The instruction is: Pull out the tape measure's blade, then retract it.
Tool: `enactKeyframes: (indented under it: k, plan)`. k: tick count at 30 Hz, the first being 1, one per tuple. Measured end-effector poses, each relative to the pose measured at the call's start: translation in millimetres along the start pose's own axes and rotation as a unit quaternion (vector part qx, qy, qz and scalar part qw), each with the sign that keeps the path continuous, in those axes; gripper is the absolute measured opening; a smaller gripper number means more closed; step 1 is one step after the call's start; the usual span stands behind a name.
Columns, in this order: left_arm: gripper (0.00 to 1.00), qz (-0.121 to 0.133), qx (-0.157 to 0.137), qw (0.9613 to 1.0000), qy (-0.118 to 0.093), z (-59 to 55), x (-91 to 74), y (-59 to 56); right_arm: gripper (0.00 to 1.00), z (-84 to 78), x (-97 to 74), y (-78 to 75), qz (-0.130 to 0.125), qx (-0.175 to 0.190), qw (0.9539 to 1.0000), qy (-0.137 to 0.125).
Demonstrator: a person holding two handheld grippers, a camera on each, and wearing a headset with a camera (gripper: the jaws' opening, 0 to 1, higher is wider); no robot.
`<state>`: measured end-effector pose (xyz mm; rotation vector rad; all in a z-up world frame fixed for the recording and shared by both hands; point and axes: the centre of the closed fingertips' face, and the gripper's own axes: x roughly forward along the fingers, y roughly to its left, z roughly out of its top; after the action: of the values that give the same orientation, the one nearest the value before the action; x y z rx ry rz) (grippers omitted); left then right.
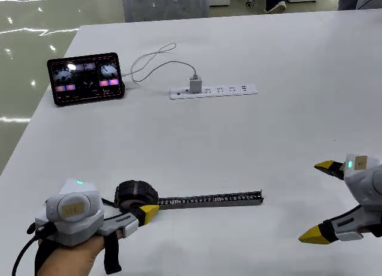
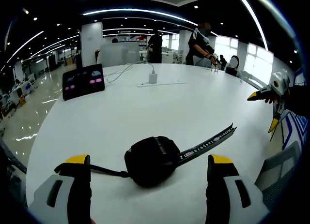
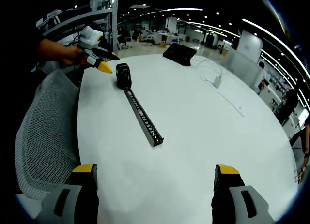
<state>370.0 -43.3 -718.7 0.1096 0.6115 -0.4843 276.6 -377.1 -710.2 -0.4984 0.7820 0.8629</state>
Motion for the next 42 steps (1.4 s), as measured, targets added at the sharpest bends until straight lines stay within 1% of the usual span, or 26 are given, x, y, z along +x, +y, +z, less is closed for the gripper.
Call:
enactKeyframes:
  k: [6,8,11,15,18,20,21,24,25,26,27,28,30,31,32,33,34,35,36,38,42]
  plan:
    - [0.98,0.003,-0.005,1.0000,-0.005,3.2,8.6,-5.8,0.99,12.4,8.0,-7.7,0.005,-0.017,0.9998,0.005]
    - [0.98,0.005,-0.004,1.0000,-0.006,3.8,10.7,-7.1,0.99,13.3,11.2,-10.2,0.007,-0.021,0.9997,0.007]
    - [0.98,0.009,-0.002,0.9999,-0.008,4.3,13.5,-8.4,0.99,12.6,17.8,-13.0,0.015,-0.027,0.9994,0.017]
    - [0.99,0.013,-0.007,0.9998,-0.011,5.0,16.2,-7.5,0.99,14.5,24.1,-13.3,0.025,-0.040,0.9986,0.026]
    - [0.99,0.014,-0.005,0.9998,-0.012,5.6,17.0,-9.6,0.99,17.9,29.4,-13.2,0.031,-0.048,0.9979,0.031]
    - [0.99,0.011,-0.004,0.9998,-0.015,6.2,18.1,-11.0,0.99,19.3,34.1,-10.8,0.044,-0.054,0.9969,0.035]
    - [0.99,0.011,-0.003,0.9998,-0.016,5.8,18.9,-11.5,0.99,19.5,37.3,-11.3,0.044,-0.059,0.9965,0.039]
    - [0.99,0.010,-0.002,0.9999,-0.013,4.2,21.0,-13.7,0.99,20.3,44.7,-10.1,0.053,-0.065,0.9954,0.046]
    - [0.99,0.010,-0.003,0.9999,-0.013,3.8,21.9,-14.0,0.99,20.9,46.9,-10.0,0.055,-0.065,0.9953,0.045]
    - [0.99,0.010,-0.002,0.9999,-0.012,3.1,23.6,-14.5,0.99,25.6,50.9,-8.2,0.063,-0.076,0.9946,0.032]
    - [0.99,0.009,-0.001,0.9999,-0.012,2.7,24.6,-14.7,0.99,27.3,52.7,-8.8,0.062,-0.087,0.9939,0.027]
    - [0.99,0.009,0.000,0.9999,-0.013,2.9,25.2,-15.0,0.99,26.3,54.7,-9.0,0.063,-0.091,0.9934,0.032]
    - [0.99,0.008,0.003,0.9999,-0.013,3.7,26.3,-16.5,0.99,27.4,59.5,-9.2,0.067,-0.090,0.9931,0.034]
    - [0.98,0.007,0.005,0.9999,-0.013,4.7,26.8,-17.5,0.99,26.3,63.0,-9.4,0.075,-0.085,0.9930,0.033]
    - [0.96,0.007,0.009,0.9999,-0.013,5.2,27.2,-17.7,0.98,23.6,65.0,-8.4,0.083,-0.079,0.9927,0.039]
    - [0.94,0.009,0.015,0.9997,-0.014,6.3,27.5,-17.3,0.94,20.7,66.4,-8.4,0.087,-0.076,0.9922,0.047]
    - [0.93,0.010,0.017,0.9997,-0.017,7.4,28.0,-16.8,0.91,19.6,68.4,-8.8,0.087,-0.083,0.9915,0.050]
    - [0.95,0.010,0.015,0.9997,-0.017,7.8,28.5,-16.7,0.89,18.5,70.1,-8.8,0.089,-0.087,0.9909,0.052]
    - [0.96,0.008,0.010,0.9998,-0.018,8.2,29.6,-16.7,0.90,15.0,74.3,-11.2,0.091,-0.086,0.9904,0.059]
    - [0.96,0.009,0.006,0.9998,-0.018,7.7,30.5,-16.0,0.90,13.3,77.6,-12.1,0.095,-0.087,0.9897,0.062]
    - [0.97,0.011,0.003,0.9998,-0.018,7.1,30.8,-15.6,0.83,14.6,81.7,-10.0,0.103,-0.101,0.9872,0.069]
